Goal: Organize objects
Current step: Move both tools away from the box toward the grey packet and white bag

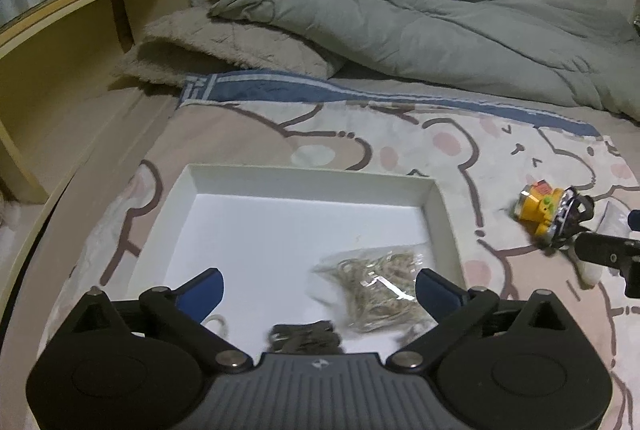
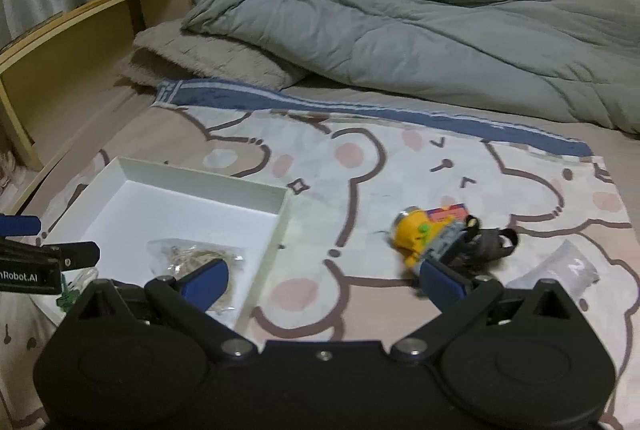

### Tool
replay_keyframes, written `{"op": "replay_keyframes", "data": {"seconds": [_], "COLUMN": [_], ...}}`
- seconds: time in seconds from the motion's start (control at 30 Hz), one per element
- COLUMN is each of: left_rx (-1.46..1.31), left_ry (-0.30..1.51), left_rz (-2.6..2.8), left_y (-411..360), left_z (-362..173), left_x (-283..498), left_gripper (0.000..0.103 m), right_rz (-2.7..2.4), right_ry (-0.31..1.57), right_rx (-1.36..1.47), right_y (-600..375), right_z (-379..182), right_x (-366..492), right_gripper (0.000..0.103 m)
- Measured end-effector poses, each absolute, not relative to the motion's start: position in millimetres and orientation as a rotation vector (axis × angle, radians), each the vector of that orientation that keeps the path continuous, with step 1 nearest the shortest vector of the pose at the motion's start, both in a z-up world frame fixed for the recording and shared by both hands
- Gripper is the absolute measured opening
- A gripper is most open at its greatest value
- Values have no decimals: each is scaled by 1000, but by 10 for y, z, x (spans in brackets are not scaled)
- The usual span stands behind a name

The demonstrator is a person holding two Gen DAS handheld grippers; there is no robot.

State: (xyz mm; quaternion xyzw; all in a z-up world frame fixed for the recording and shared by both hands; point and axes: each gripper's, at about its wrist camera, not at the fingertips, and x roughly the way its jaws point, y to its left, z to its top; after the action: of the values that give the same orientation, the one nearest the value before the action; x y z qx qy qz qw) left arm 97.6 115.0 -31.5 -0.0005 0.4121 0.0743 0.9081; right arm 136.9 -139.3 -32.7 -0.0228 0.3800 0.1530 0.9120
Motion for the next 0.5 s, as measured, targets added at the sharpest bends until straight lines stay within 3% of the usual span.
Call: {"op": "replay_keyframes", "data": {"seconds": [0.5], "left_rx": [43], "left_ry": [802], "left_rz": [53], "left_y": [418], "left_z": [-282], "left_x": [1233], "left_gripper": [101], "right_rz": [195], "right_ry": [766], "right_rx": [-15], "right_y": [-2184], "right_z": [-342], "right_x": [1410], "right_gripper": [103]}}
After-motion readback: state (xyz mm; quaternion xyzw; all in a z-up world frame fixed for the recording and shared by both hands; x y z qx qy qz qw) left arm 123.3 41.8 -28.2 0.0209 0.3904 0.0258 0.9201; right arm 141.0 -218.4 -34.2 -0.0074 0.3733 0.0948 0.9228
